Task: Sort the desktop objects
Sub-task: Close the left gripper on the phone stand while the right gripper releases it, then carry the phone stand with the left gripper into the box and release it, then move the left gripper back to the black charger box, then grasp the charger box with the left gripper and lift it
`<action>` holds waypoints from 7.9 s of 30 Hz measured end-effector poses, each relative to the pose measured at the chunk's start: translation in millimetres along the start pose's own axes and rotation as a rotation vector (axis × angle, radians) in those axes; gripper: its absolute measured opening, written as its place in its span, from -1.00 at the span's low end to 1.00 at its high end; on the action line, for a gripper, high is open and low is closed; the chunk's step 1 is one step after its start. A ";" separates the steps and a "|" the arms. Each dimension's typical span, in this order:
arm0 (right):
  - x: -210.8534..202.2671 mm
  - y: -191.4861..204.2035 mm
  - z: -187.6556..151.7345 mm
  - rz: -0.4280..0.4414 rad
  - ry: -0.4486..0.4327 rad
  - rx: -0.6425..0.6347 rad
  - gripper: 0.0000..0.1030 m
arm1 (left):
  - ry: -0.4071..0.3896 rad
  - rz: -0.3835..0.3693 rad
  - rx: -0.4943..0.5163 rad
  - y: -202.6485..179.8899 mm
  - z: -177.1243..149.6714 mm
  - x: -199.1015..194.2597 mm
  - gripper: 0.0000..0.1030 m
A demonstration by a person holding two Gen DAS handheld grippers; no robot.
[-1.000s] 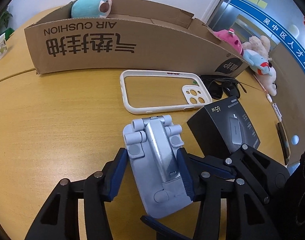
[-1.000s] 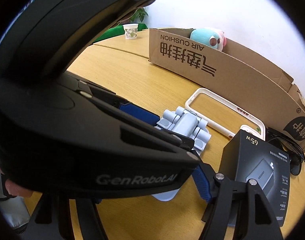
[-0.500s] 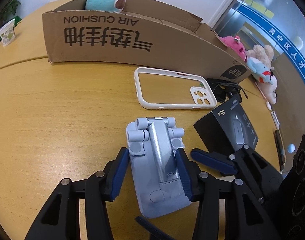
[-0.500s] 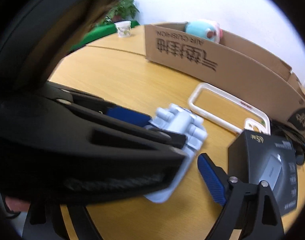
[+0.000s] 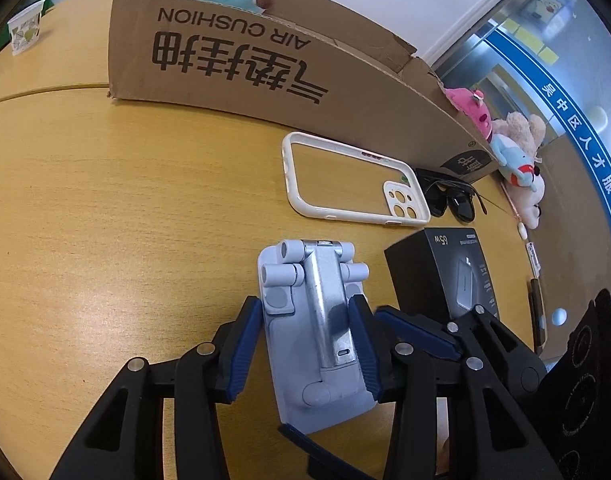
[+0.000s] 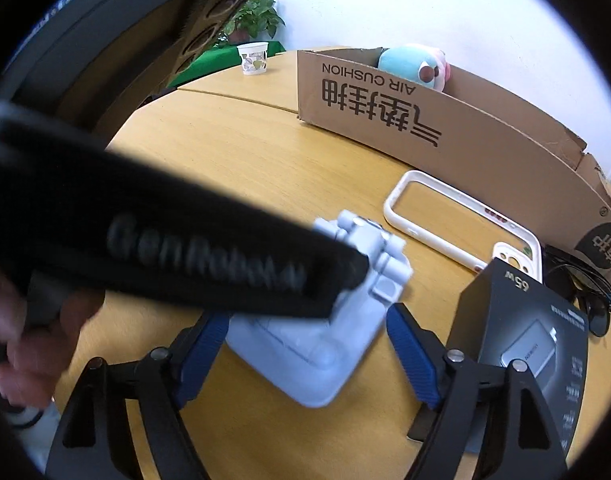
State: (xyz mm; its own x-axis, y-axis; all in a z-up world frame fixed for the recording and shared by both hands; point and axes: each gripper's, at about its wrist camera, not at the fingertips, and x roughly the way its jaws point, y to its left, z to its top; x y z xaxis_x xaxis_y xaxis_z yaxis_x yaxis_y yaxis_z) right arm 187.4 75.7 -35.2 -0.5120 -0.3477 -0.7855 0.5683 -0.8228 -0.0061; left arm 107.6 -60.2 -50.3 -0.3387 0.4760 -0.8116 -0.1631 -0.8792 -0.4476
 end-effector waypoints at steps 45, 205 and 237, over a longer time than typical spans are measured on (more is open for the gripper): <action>-12.9 12.0 -31.6 -0.021 -0.023 0.157 0.40 | 0.010 -0.028 0.040 0.4 5.5 -4.2 -0.10; -41.8 -57.7 -43.3 0.267 0.029 -0.063 0.76 | 0.046 -0.098 0.209 -35.2 11.5 25.0 0.70; -44.8 -68.8 8.2 -0.061 -0.129 -0.080 0.46 | -0.076 -0.114 0.169 -53.2 38.8 0.0 -0.10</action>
State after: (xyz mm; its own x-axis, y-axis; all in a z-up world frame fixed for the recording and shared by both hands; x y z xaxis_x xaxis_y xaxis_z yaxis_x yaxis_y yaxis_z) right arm 166.0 144.2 5.5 -0.6225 -0.3577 -0.6961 0.5805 -0.8076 -0.1041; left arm 80.3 -14.1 -11.9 -0.3771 0.5753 -0.7258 -0.3549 -0.8136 -0.4606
